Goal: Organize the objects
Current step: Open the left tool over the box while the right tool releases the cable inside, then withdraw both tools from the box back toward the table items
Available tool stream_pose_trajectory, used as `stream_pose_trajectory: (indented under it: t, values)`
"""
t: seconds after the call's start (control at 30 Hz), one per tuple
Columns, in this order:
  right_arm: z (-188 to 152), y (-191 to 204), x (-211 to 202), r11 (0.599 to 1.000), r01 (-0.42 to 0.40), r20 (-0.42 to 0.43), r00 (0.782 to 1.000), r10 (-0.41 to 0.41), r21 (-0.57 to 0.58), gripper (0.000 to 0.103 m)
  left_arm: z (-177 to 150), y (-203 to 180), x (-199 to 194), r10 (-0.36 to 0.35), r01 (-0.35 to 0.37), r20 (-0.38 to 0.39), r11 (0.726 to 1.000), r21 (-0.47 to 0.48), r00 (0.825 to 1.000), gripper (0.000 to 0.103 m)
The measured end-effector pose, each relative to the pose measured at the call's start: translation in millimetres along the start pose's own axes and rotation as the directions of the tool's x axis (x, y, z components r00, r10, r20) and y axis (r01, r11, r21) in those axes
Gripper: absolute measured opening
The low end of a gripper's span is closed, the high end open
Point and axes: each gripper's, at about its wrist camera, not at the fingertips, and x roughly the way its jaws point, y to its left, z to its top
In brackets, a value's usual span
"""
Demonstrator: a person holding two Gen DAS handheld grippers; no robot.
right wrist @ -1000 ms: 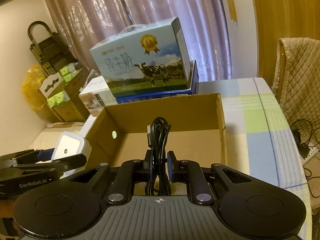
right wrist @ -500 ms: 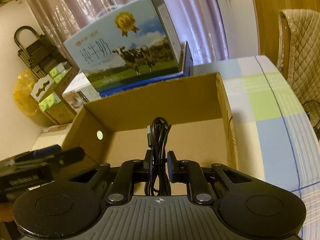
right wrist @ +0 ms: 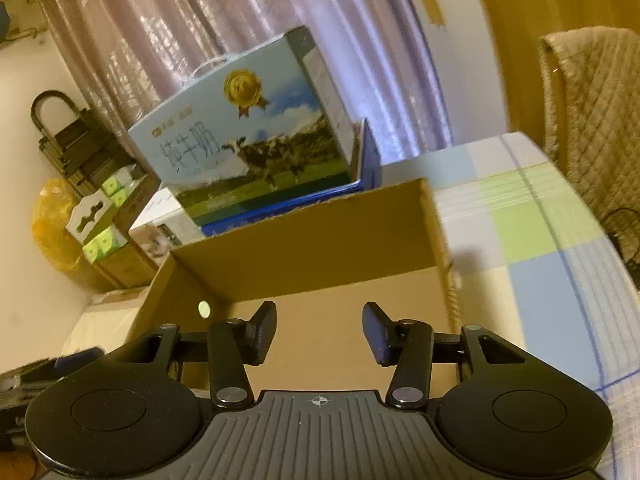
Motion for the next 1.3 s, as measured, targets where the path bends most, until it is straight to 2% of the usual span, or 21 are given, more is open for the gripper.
stream_pose_trajectory:
  t: [0.17, 0.33, 0.57, 0.67, 0.87, 1.07, 1.17, 1.3]
  values:
    - [-9, 7, -32, 1.000, 0.003, 0.004, 1.000, -0.003, -0.020, 0.046, -14, 2, -21, 0.003, -0.004, -0.009, 1.000, -0.008, 1.000, 0.085]
    - [-32, 19, -80, 0.998, 0.006, 0.007, 1.000, -0.006, -0.064, 0.046, -33, 1, -55, 0.000, -0.001, -0.015, 1.000, -0.023, 1.000, 0.086]
    - [-80, 24, -147, 0.999, 0.017, 0.000, 1.000, -0.017, -0.035, 0.046, -64, -1, -115, 0.012, -0.012, -0.004, 0.999, -0.042, 1.000, 0.086]
    - [-105, 27, -174, 0.999, 0.027, 0.001, 1.000, -0.027, -0.033, 0.046, -79, 0, -138, 0.019, -0.018, 0.008, 0.999, -0.049, 1.000, 0.090]
    - [-153, 29, -218, 0.998, 0.062, 0.028, 0.998, -0.061, -0.027, 0.046, -111, 2, -173, 0.059, -0.059, -0.005, 0.997, -0.045, 0.998, 0.091]
    - [-208, 16, -232, 0.987, 0.160, -0.002, 0.987, -0.160, 0.017, 0.046, -142, -1, -200, 0.084, -0.084, 0.000, 0.995, -0.054, 0.996, 0.093]
    - [-227, 6, -232, 0.979, 0.185, -0.032, 0.983, -0.183, 0.084, 0.046, -153, -4, -207, 0.084, -0.084, 0.004, 0.995, -0.062, 0.996, 0.094]
    - [-240, 0, -226, 0.975, 0.196, -0.045, 0.980, -0.192, 0.107, 0.046, -165, -9, -208, 0.086, -0.086, 0.003, 0.995, -0.052, 0.996, 0.095]
